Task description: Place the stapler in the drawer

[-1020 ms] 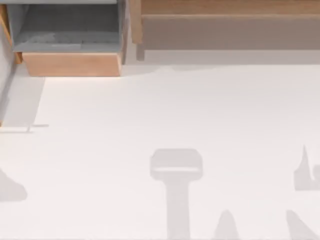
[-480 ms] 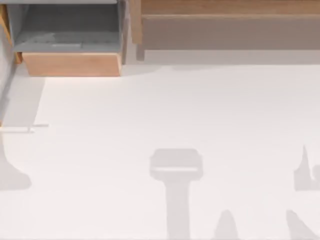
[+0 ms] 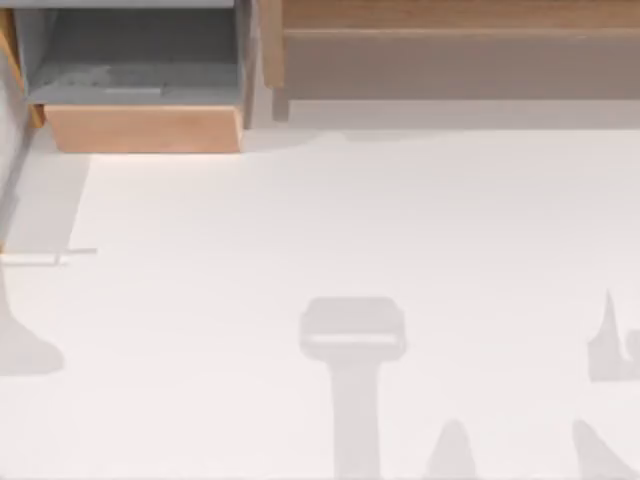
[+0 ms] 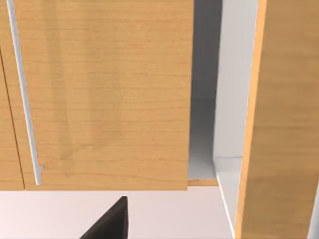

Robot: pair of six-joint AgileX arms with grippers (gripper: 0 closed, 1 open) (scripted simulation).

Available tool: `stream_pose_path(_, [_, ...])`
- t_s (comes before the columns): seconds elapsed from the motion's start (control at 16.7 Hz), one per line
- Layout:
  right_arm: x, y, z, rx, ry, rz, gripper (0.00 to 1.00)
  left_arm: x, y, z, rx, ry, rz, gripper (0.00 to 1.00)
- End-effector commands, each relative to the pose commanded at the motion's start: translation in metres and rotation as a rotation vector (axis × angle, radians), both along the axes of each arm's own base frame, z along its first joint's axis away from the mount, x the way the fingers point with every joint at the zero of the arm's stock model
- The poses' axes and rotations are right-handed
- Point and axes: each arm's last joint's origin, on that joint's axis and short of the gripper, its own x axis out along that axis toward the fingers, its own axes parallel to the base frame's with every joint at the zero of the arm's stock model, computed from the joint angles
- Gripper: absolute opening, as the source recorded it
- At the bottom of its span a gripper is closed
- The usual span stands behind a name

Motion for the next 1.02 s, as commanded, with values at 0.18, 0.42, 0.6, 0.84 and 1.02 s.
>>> stream_pose_path(0.18, [0.0000,0.0000,0.0000,0.000,0.000,0.000,1.00,0.0000,0.0000,0.0000,0.000,0.000,0.000,0.55])
stream_pose_path(0.42, [0.0000,0.0000,0.0000,0.000,0.000,0.000,1.00,0.0000,0.0000,0.0000,0.000,0.000,0.000,0.25])
stream_pose_path(0.6, [0.0000,0.0000,0.0000,0.000,0.000,0.000,1.00,0.0000,0.0000,0.0000,0.000,0.000,0.000,0.02])
stream_pose_path(0.84, [0.0000,0.0000,0.0000,0.000,0.000,0.000,1.00,0.0000,0.0000,0.0000,0.000,0.000,0.000,0.00])
stream_pose_path(1.02, [0.0000,0.0000,0.0000,0.000,0.000,0.000,1.00,0.0000,0.0000,0.0000,0.000,0.000,0.000,0.00])
